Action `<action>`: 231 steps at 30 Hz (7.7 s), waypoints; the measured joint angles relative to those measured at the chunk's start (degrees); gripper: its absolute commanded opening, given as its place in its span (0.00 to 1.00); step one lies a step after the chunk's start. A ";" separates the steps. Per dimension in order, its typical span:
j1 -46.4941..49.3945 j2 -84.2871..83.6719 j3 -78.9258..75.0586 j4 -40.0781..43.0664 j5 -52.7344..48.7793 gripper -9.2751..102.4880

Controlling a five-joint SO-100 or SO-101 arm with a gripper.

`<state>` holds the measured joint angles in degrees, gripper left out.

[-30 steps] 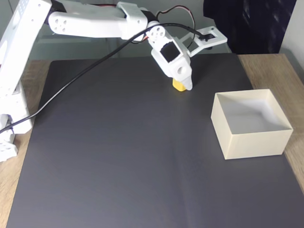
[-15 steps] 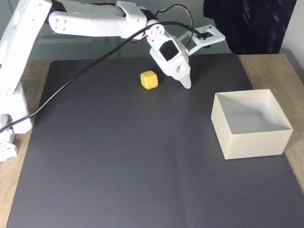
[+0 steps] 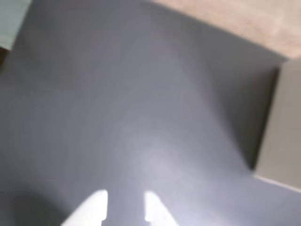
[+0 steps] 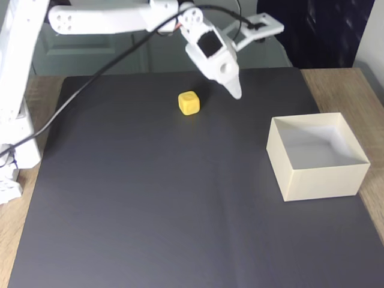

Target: Grasp a cube block and put it in the white box.

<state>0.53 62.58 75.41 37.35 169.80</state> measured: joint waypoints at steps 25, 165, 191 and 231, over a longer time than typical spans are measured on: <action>-0.44 28.12 32.61 2.29 -0.18 0.41; 24.70 4.75 -16.17 -3.25 7.56 0.08; 24.52 -12.13 -27.25 -4.48 7.82 0.11; 14.33 11.51 -17.31 19.95 8.00 0.08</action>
<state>14.85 74.09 58.10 57.30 177.80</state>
